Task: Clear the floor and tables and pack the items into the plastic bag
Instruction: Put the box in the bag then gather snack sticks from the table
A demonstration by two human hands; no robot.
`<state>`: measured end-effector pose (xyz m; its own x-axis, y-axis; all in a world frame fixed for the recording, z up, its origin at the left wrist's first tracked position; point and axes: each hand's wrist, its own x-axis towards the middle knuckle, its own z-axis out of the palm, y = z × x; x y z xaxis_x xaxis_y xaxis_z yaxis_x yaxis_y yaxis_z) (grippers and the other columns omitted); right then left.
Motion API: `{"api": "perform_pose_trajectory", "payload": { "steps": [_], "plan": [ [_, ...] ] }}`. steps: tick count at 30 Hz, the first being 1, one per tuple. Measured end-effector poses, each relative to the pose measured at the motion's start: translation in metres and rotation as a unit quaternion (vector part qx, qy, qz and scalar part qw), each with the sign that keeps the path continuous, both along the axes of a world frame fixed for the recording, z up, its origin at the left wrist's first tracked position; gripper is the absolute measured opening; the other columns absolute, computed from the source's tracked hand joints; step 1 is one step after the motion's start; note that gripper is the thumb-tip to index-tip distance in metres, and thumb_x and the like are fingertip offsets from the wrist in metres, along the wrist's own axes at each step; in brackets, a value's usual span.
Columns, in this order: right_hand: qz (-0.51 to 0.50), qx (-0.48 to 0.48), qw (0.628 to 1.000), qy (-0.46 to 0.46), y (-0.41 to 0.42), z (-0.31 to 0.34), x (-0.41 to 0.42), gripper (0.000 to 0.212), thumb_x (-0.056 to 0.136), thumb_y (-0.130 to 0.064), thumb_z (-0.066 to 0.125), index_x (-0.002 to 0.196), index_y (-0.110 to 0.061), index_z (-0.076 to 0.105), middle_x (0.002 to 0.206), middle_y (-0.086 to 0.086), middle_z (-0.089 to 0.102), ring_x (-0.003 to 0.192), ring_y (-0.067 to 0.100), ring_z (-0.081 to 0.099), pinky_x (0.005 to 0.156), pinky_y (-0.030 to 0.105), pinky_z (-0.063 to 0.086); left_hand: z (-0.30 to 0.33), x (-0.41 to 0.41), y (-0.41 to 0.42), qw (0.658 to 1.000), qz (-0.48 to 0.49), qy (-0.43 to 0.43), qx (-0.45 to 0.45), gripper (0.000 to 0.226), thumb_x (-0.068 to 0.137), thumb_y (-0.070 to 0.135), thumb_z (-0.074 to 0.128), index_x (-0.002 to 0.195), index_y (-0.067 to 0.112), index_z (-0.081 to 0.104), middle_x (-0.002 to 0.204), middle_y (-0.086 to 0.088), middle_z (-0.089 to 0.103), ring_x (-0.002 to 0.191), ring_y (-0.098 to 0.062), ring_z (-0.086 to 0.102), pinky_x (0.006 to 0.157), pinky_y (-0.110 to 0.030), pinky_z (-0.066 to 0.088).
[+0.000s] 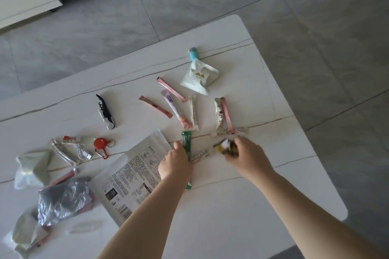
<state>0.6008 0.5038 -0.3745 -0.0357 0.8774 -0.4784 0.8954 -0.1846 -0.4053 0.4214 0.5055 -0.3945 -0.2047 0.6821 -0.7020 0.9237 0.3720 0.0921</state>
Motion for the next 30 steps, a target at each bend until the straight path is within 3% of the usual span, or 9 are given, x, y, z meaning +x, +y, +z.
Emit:
{"api": "perform_pose_trajectory", "payload": {
  "steps": [3, 6, 9, 13, 19, 23, 28, 30],
  "plan": [
    [-0.179, 0.024, 0.982, 0.060, 0.031, -0.005, 0.002, 0.033, 0.073, -0.038, 0.070, 0.078, -0.006, 0.065, 0.075, 0.011, 0.066, 0.078, 0.031, 0.062, 0.066, 0.036, 0.049, -0.002, -0.001, 0.001, 1.000, 0.016, -0.003, -0.004, 0.030, 0.090, 0.014, 0.058, 0.114, 0.012, 0.041, 0.101, -0.006, 0.065, 0.090, -0.026, 0.065, 0.062, -0.034, 0.049],
    [-0.250, 0.002, 0.963, 0.102, 0.057, -0.017, -0.012, 0.037, 0.069, -0.042, 0.070, 0.071, -0.005, 0.065, 0.074, 0.014, 0.066, 0.077, 0.032, 0.062, 0.064, 0.034, 0.046, -0.001, -0.005, 0.000, 1.000, -0.005, -0.002, -0.005, 0.014, 0.091, 0.016, 0.055, 0.105, 0.012, 0.053, 0.093, -0.003, 0.060, 0.085, -0.025, 0.063, 0.062, -0.032, 0.047],
    [-0.234, -0.004, 0.969, 0.073, 0.072, -0.034, -0.029, 0.051, 0.062, -0.055, 0.060, 0.089, -0.012, 0.066, 0.091, 0.014, 0.063, 0.091, 0.035, 0.059, 0.076, 0.037, 0.049, 0.001, -0.009, -0.002, 0.999, -0.035, 0.001, 0.003, 0.015, 0.095, 0.024, 0.050, 0.102, 0.014, 0.058, 0.096, -0.003, 0.059, 0.078, -0.022, 0.055, 0.063, -0.031, 0.043],
    [-0.217, -0.010, 0.976, 0.022, 0.082, -0.046, -0.040, 0.059, 0.074, -0.047, 0.067, 0.124, -0.018, 0.055, 0.115, 0.014, 0.054, 0.110, 0.035, 0.049, 0.092, 0.037, 0.046, 0.002, -0.012, -0.002, 0.999, -0.027, -0.013, 0.011, 0.018, 0.096, 0.027, 0.050, 0.101, 0.013, 0.059, 0.091, -0.001, 0.054, 0.077, -0.021, 0.054, 0.062, -0.030, 0.042],
    [-0.180, 0.004, 0.983, -0.020, 0.080, -0.046, -0.050, 0.045, 0.081, -0.038, 0.064, 0.122, -0.021, 0.055, 0.116, 0.016, 0.053, 0.109, 0.035, 0.051, 0.088, 0.038, 0.045, -0.001, 0.001, 0.001, 0.998, -0.028, -0.055, 0.030, 0.022, 0.094, 0.030, 0.054, 0.107, 0.013, 0.060, 0.111, -0.004, 0.053, 0.088, -0.025, 0.058, 0.067, -0.032, 0.048],
    [-0.181, 0.004, 0.983, -0.028, 0.073, -0.046, -0.048, 0.040, 0.080, -0.030, 0.061, 0.115, -0.014, 0.054, 0.111, 0.017, 0.059, 0.105, 0.037, 0.054, 0.086, 0.039, 0.044, -0.003, 0.012, -0.001, 0.997, -0.053, -0.046, 0.039, 0.023, 0.093, 0.027, 0.055, 0.111, 0.012, 0.055, 0.116, -0.006, 0.049, 0.099, -0.028, 0.057, 0.066, -0.033, 0.042],
    [-0.188, 0.022, 0.982, 0.012, 0.064, -0.040, -0.041, 0.039, 0.078, -0.024, 0.059, 0.112, -0.009, 0.050, 0.108, 0.016, 0.056, 0.098, 0.036, 0.055, 0.074, 0.035, 0.043, -0.009, 0.021, -0.005, 0.996, -0.079, -0.015, 0.038, 0.030, 0.092, 0.025, 0.058, 0.117, 0.013, 0.046, 0.119, -0.005, 0.053, 0.111, -0.026, 0.056, 0.079, -0.035, 0.046],
    [-0.212, 0.020, 0.975, 0.056, 0.061, -0.035, -0.038, 0.035, 0.078, -0.023, 0.058, 0.110, -0.010, 0.050, 0.106, 0.014, 0.056, 0.091, 0.033, 0.055, 0.066, 0.032, 0.039, -0.010, 0.024, -0.005, 0.996, -0.076, -0.004, 0.037, 0.030, 0.093, 0.021, 0.057, 0.118, 0.012, 0.044, 0.118, -0.005, 0.056, 0.111, -0.026, 0.057, 0.078, -0.034, 0.045]
  ]
}}
